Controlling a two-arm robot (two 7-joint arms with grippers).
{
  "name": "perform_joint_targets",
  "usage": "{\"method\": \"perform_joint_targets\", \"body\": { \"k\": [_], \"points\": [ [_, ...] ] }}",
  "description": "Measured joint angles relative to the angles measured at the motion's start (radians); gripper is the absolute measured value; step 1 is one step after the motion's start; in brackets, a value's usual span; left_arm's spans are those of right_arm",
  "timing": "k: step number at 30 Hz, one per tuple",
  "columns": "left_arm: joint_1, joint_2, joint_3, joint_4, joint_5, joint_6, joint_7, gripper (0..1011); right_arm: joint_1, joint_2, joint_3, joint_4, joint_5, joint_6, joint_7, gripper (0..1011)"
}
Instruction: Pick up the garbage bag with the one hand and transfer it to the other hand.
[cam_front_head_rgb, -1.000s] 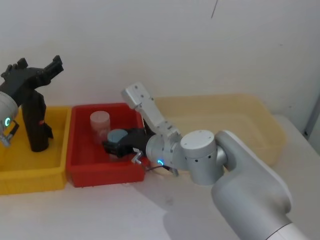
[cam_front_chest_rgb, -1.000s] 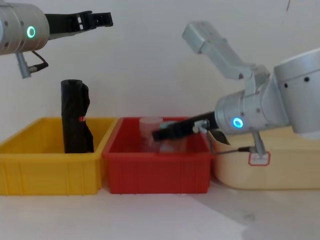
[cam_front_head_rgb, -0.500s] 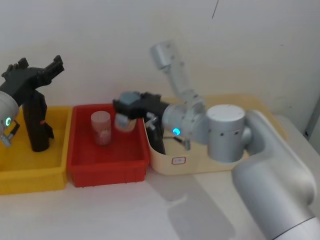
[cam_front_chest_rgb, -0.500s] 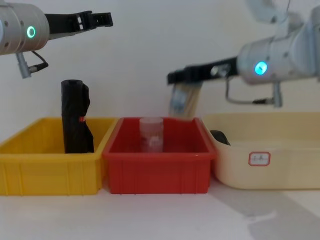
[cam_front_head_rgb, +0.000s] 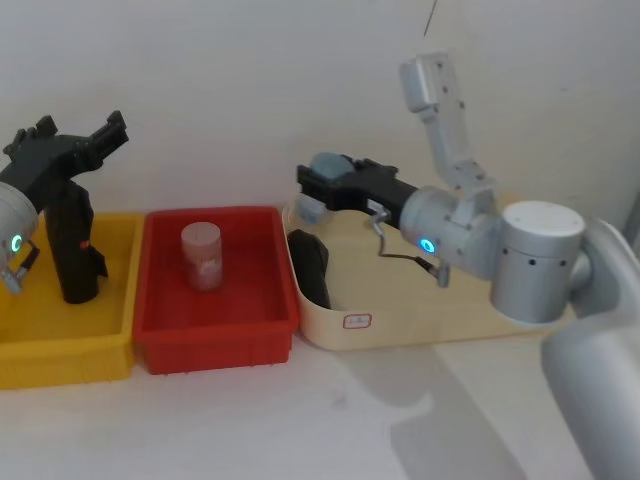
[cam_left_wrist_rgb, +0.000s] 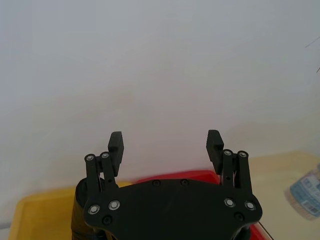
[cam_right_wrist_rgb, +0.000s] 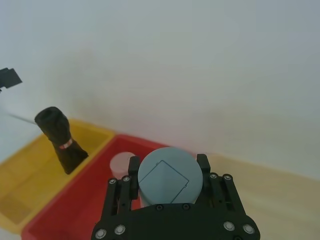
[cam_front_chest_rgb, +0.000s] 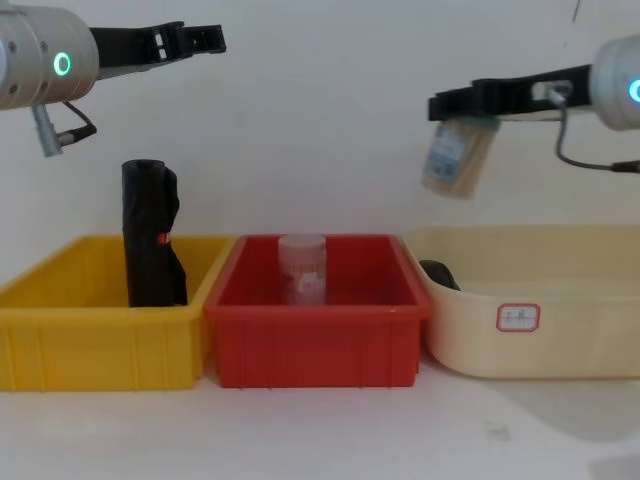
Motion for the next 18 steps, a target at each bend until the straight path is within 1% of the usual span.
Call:
{"method": "perform_joint_targets", "body": {
  "k": [3,5,6,7,8,9,13,14,15,16,18],
  "points": [
    [0.000,0.000,0.000,0.000,0.000,0.000,0.000,1000,-0.020,0.018,0.007,-0.015,0.003,-0.001,0.004,671],
    [0.000,0.000,0.000,0.000,0.000,0.000,0.000,1000,-0.029,0.026,0.009,-0.018,0.003,-0.004,0.006,712],
    [0.000,0.000,0.000,0.000,0.000,0.000,0.000,1000,-0.036,0.033,0.010,-0.021,0.003,-0.010,0.006,756],
    [0.000,0.000,0.000,0.000,0.000,0.000,0.000,1000,-0.040,0.036,0.011,-0.022,0.003,-0.013,0.006,765],
    [0.000,0.000,0.000,0.000,0.000,0.000,0.000,1000,-0.049,0.042,0.012,-0.023,0.002,-0.020,0.006,830],
    [0.000,0.000,0.000,0.000,0.000,0.000,0.000,1000,-0.052,0.044,0.012,-0.023,0.002,-0.024,0.006,830],
    [0.000,0.000,0.000,0.000,0.000,0.000,0.000,1000,-0.066,0.055,0.013,-0.024,-0.002,-0.042,0.003,960],
    [0.000,0.000,0.000,0.000,0.000,0.000,0.000,1000,-0.068,0.056,0.013,-0.024,-0.003,-0.045,0.003,960],
    [0.000,0.000,0.000,0.000,0.000,0.000,0.000,1000,-0.072,0.059,0.014,-0.024,-0.004,-0.050,0.002,991],
    [0.000,0.000,0.000,0.000,0.000,0.000,0.000,1000,-0.075,0.061,0.014,-0.024,-0.005,-0.052,0.001,1001],
    [0.000,0.000,0.000,0.000,0.000,0.000,0.000,1001,-0.079,0.064,0.014,-0.024,-0.006,-0.058,-0.001,1000]
  ]
}}
